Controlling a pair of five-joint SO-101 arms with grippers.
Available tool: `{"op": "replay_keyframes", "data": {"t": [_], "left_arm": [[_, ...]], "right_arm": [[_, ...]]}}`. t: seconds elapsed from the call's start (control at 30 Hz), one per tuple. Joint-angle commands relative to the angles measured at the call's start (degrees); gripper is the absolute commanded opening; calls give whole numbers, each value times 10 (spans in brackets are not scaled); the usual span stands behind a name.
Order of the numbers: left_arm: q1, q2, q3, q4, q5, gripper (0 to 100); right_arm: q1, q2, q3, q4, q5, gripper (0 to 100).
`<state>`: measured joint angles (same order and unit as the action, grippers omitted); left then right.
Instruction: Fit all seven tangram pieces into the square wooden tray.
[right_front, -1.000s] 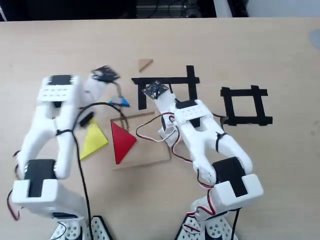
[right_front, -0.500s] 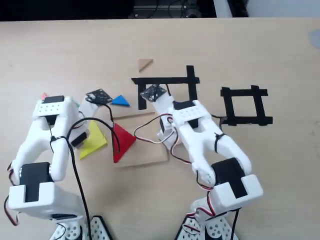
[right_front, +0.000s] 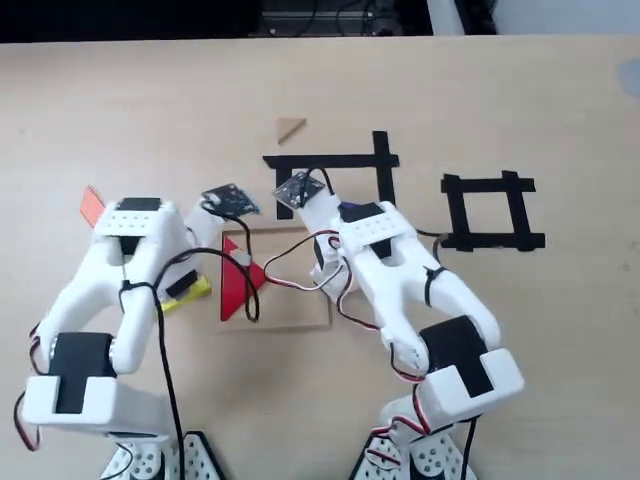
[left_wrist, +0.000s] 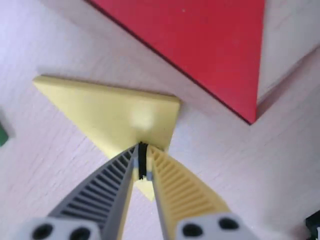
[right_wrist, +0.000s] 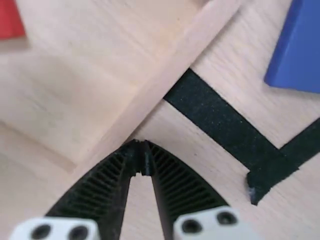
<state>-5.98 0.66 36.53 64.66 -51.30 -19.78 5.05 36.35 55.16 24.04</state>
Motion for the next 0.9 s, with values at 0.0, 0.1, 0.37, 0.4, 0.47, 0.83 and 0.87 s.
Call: {"op": "replay_keyframes", "data": {"t": [0.0,0.1,0.37,0.4,0.47,0.83,0.87], "left_arm": [[-44,-5,-12,-6,4,30],[-16,-5,6,-7,4,30],[53,-5,-9,-80,109,30],[53,-4,-15,-91,121,30],[53,-4,-17,-119,142,30],[23,-4,-21,-205,199,30],[15,-4,-22,-211,210,30]], "right_arm": [[-13,-3,-2,11,17,11],[-13,-3,-2,11,17,11],[-14,-3,-2,12,17,11],[-14,-3,-2,12,17,11],[-14,-3,-2,13,17,11],[-13,-3,-2,13,17,11],[-13,-3,-2,13,17,11]]}}
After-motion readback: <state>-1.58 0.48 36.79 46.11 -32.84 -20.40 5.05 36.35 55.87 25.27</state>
